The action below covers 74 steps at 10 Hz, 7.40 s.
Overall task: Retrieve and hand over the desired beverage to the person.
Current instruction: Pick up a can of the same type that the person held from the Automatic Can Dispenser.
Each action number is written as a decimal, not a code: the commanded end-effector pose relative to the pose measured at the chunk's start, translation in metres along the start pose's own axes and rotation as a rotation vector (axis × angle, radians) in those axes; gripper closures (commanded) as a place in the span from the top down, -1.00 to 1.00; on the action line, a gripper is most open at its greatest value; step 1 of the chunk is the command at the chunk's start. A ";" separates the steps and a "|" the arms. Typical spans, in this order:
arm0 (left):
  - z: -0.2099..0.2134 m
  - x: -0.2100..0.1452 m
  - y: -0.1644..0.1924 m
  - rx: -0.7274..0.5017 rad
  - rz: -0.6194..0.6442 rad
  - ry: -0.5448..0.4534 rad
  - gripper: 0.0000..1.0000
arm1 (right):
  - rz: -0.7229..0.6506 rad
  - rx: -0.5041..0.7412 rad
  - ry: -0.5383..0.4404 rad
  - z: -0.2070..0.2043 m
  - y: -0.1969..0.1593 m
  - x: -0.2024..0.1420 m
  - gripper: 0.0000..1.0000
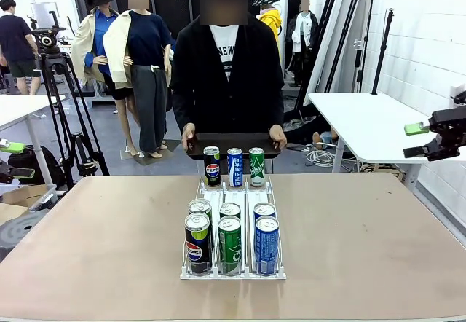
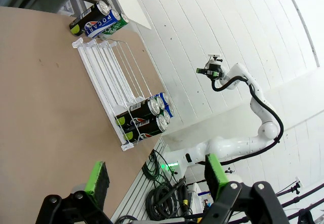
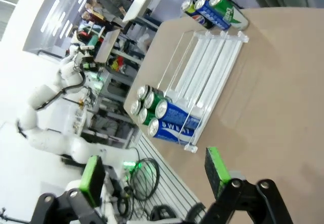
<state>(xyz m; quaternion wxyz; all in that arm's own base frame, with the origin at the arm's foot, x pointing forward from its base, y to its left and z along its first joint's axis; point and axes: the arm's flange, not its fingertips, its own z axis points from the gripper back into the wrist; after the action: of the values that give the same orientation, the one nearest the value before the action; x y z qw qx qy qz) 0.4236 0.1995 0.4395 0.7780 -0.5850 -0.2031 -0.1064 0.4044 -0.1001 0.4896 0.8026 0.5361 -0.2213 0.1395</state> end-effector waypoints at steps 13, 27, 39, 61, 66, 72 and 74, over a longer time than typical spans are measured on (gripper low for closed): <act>0.002 0.000 0.000 0.006 0.000 0.001 1.00 | 0.390 -0.389 0.374 -0.171 0.200 -0.031 1.00; 0.002 0.000 0.000 0.006 0.000 0.001 1.00 | 0.686 -0.797 0.580 -0.330 0.245 -0.056 1.00; 0.002 0.000 0.000 0.006 0.000 0.001 1.00 | 0.442 -0.972 0.604 -0.372 0.197 -0.043 1.00; 0.002 0.000 0.000 0.006 0.000 0.001 1.00 | 0.151 -0.979 0.561 -0.388 0.122 -0.079 1.00; 0.002 0.000 0.000 0.006 0.000 0.001 1.00 | 0.171 -0.981 0.565 -0.399 0.108 -0.079 1.00; 0.002 0.000 0.000 0.006 0.000 0.001 1.00 | 0.179 -0.992 0.601 -0.410 0.097 -0.084 1.00; 0.002 0.000 0.000 0.006 0.000 0.001 1.00 | 0.196 -0.987 0.608 -0.412 0.098 -0.085 0.69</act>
<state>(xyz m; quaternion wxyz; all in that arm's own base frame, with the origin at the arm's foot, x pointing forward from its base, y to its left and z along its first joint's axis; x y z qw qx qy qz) 0.4236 0.1997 0.4390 0.7781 -0.5849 -0.2028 -0.1059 0.3682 0.3117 0.3925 0.9688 0.0192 -0.0556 0.2409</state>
